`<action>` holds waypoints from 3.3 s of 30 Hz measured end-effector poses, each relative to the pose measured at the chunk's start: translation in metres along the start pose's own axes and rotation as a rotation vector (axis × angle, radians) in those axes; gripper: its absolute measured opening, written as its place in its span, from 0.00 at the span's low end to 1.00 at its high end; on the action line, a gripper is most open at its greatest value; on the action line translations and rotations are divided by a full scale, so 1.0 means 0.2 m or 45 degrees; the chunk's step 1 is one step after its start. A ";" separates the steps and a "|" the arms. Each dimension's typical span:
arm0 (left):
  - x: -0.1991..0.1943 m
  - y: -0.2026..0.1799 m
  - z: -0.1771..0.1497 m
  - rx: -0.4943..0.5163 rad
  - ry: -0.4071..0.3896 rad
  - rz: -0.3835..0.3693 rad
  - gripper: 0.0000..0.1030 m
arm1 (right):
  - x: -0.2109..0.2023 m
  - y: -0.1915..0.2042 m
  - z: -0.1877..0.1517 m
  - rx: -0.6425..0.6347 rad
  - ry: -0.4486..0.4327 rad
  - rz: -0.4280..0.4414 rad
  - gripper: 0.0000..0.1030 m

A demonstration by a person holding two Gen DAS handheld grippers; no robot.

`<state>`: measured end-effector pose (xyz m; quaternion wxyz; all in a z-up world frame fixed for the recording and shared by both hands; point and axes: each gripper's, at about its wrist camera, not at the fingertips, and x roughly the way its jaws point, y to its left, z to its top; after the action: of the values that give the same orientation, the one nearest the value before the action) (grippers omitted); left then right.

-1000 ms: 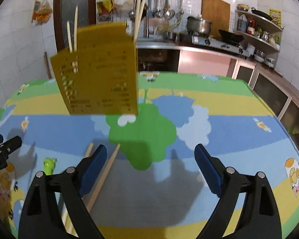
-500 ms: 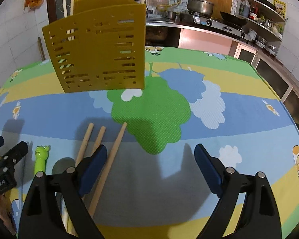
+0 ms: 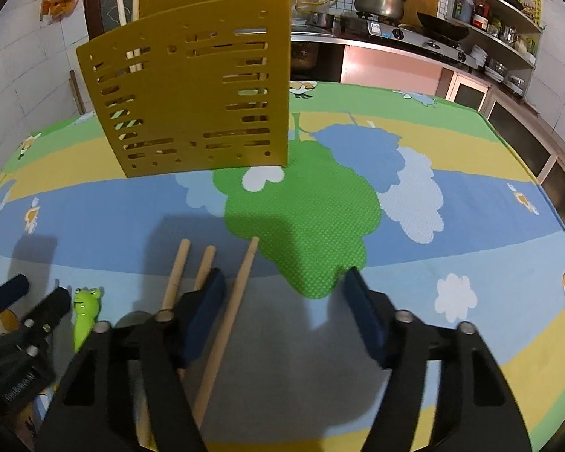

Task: Organize utensils
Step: 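Grasp the metal spoon handle with the left tool while the right grasps a chopstick, then lift the spoon and chopstick and carry them over the yellow holder, then lower the spoon and chopstick into the holder and open both tools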

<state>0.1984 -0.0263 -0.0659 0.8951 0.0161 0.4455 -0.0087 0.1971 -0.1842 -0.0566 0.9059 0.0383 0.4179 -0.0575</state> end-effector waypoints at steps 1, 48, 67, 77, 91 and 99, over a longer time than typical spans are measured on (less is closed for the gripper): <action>0.00 0.00 0.00 -0.003 0.004 -0.002 0.61 | 0.00 0.00 0.00 0.000 0.000 0.003 0.49; -0.37 0.06 0.10 -0.025 -0.290 -0.088 0.06 | -0.47 -0.16 0.05 0.153 -0.518 0.249 0.06; -0.59 0.06 0.08 0.010 -0.500 -0.149 0.06 | -0.68 -0.14 0.03 0.093 -0.769 0.198 0.06; -0.78 0.01 0.36 0.018 -0.648 -0.184 0.06 | -0.85 -0.15 0.33 0.054 -0.920 0.198 0.06; -0.85 -0.14 1.00 -0.002 -0.942 -0.230 0.06 | -0.84 -0.13 0.87 0.086 -1.145 0.191 0.06; -0.60 -0.23 1.09 0.079 -0.896 -0.237 0.05 | -0.60 -0.08 1.04 0.070 -1.206 0.175 0.06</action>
<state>0.2987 -0.0802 0.1604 0.9880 -0.0014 0.1094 -0.1087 0.2748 -0.2165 0.1691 0.9970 0.0595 -0.0459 -0.0196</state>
